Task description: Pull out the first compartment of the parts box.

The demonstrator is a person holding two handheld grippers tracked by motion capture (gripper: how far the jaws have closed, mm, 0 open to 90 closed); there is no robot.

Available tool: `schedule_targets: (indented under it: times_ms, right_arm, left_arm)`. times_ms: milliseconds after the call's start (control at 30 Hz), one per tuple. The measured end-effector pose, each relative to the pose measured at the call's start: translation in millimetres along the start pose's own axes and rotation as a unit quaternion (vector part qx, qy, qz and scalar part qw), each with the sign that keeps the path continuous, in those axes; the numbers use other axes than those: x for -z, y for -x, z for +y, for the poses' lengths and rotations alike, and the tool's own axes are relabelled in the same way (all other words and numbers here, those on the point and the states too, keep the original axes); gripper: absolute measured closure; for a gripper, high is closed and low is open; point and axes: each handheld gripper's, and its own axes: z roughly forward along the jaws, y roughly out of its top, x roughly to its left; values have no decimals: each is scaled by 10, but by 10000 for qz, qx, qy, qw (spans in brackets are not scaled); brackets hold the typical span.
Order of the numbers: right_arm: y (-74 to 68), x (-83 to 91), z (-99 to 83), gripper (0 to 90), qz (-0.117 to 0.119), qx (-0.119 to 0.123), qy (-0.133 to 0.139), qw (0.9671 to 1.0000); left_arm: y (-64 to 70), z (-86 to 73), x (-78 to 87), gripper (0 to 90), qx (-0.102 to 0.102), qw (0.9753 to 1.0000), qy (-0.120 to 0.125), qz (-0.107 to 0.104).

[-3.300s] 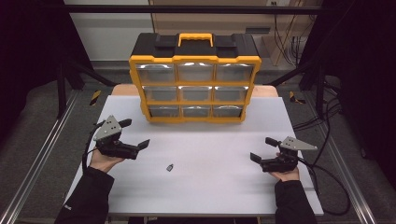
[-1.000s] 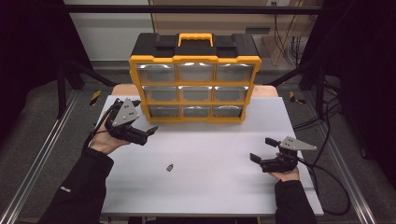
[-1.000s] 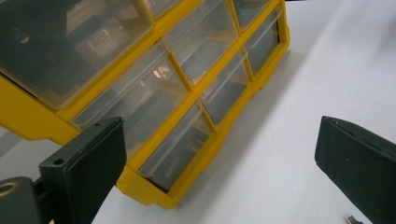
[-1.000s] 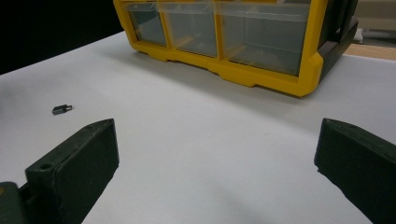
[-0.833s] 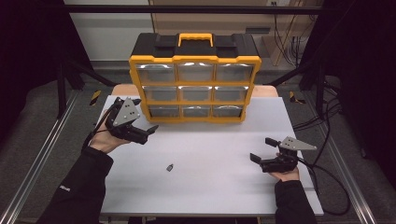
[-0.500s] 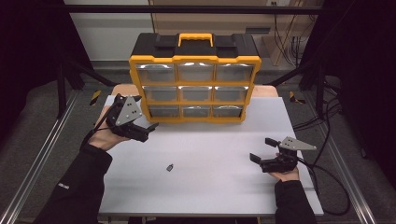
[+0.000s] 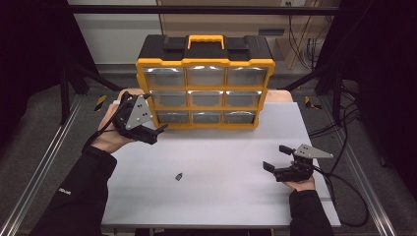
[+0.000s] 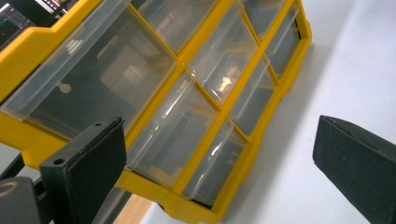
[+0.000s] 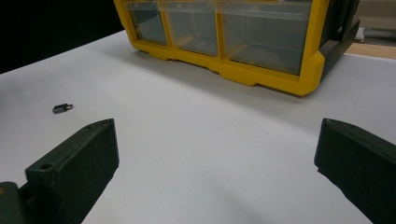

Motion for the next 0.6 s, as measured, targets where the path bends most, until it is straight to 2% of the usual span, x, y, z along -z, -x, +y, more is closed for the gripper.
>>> schedule_targets:
  times_ms: [367,467,600]
  right_arm:
    - [-1,0,0,3,-1,5,2,10000]
    - [-2,2,1,3,1,1,6,10000]
    - [-1,4,1,3,3,4,9,10000]
  left_arm:
    - [-70,100,-16,22,-197,9997,30,168]
    - [-83,138,-29,22,-356,9991,10,215]
    - [-102,162,-48,22,-386,9990,-24,233]
